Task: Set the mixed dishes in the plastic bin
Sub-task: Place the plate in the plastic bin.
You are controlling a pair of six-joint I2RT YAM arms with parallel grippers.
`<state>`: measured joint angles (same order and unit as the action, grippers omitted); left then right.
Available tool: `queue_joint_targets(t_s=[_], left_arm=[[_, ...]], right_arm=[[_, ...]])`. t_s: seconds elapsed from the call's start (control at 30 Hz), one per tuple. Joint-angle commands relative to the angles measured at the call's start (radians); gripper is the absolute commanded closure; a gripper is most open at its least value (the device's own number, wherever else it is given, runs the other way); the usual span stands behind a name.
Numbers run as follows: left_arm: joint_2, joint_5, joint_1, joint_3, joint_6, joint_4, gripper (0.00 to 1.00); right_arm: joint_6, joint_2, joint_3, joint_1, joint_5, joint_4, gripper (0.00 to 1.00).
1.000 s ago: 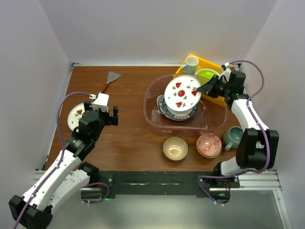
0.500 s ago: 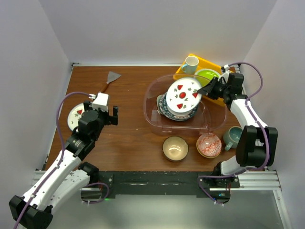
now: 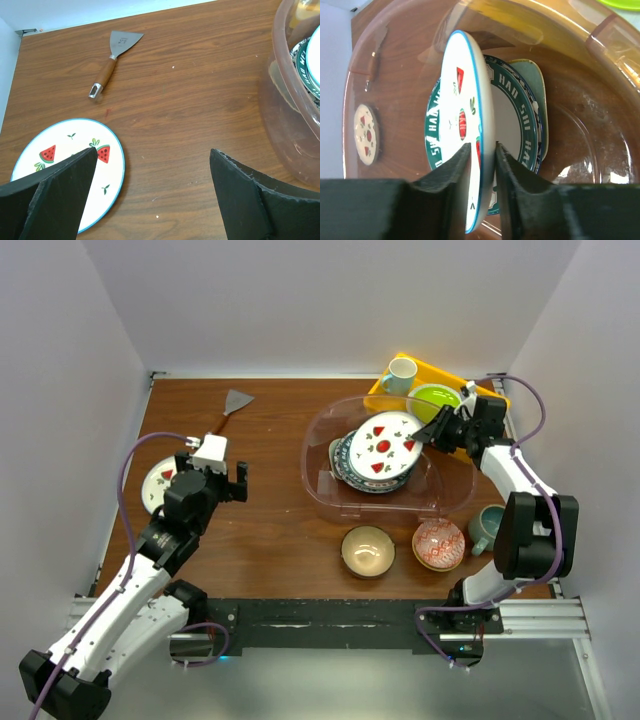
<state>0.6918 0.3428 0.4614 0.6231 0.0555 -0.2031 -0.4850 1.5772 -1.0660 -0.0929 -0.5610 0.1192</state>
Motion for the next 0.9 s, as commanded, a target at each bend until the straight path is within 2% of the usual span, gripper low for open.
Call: queue_joint_targets(t_s=[0.0,0.23,0.87], left_arm=[[0.000,-0.010,-0.009,-0.006,-0.019,0.045,0.00],[-0.006,-0.013,-0.010,-0.006,-0.019,0.047,0.00],[-0.011,-0.018,-0.010,-0.006,-0.020,0.045,0.00]], right_arm=[[0.046,-0.025,-0.025,-0.002,0.007,-0.018,0.62],[0.135,-0.020,-0.051,0.013,0.058,0.065,0.50],[0.322,0.053,-0.124,0.137,0.191,0.197,0.38]])
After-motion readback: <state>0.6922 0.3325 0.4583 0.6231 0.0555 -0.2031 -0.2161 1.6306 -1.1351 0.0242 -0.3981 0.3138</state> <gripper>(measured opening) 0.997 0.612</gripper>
